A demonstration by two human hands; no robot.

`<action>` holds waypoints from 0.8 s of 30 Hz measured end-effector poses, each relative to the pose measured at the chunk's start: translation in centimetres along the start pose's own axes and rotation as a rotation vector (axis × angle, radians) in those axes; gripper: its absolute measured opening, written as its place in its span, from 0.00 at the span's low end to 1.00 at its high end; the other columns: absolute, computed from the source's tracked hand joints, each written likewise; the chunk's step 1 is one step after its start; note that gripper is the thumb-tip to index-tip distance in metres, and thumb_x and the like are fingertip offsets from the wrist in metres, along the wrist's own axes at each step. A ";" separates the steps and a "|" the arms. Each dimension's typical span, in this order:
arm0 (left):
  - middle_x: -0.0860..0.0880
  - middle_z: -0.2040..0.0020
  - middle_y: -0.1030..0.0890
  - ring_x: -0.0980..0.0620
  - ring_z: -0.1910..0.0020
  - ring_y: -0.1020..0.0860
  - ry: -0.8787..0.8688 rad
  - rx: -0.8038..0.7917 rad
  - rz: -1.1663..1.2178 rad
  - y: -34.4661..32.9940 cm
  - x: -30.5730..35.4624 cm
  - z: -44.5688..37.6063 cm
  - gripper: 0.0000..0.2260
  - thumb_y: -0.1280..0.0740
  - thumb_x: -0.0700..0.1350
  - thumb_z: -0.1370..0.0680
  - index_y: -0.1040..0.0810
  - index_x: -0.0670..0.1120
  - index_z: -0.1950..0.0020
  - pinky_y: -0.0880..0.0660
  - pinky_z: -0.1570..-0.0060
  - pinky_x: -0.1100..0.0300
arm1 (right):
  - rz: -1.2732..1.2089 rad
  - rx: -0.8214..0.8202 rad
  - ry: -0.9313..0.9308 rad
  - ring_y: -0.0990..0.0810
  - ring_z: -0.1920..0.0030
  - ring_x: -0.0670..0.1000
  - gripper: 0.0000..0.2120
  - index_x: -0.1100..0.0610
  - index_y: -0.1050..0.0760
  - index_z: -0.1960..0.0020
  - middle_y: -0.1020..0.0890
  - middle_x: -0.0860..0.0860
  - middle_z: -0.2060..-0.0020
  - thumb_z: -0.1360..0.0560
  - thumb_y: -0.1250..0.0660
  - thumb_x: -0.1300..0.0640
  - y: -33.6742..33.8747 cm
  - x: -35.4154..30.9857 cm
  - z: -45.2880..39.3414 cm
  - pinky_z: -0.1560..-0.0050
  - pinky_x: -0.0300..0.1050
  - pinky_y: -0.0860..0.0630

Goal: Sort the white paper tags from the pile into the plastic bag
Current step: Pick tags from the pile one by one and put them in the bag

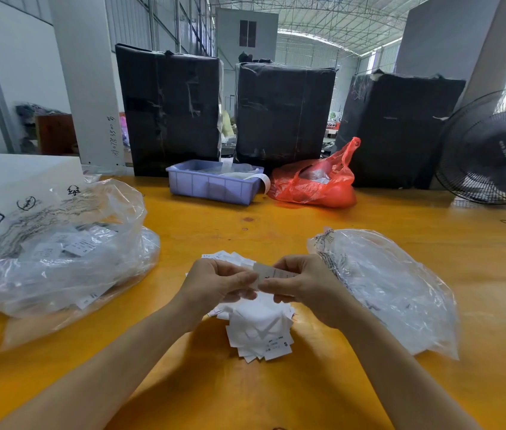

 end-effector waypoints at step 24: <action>0.43 0.60 0.15 0.51 0.64 0.17 -0.021 -0.018 -0.041 -0.6 -0.2 0.1 0.10 0.33 0.46 0.24 0.18 0.39 0.53 0.27 0.71 0.67 | 0.160 0.201 0.155 0.19 0.65 0.48 0.08 0.64 0.23 0.45 0.18 0.53 0.63 0.23 0.36 0.65 -0.2 -0.4 -0.2 0.60 0.41 0.20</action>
Point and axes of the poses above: each hand's wrist, its own z-axis away from the middle knuckle, its own y-axis out of the back of the hand, x = y × z, the point moved 4 cm from there along -z, towards the middle knuckle
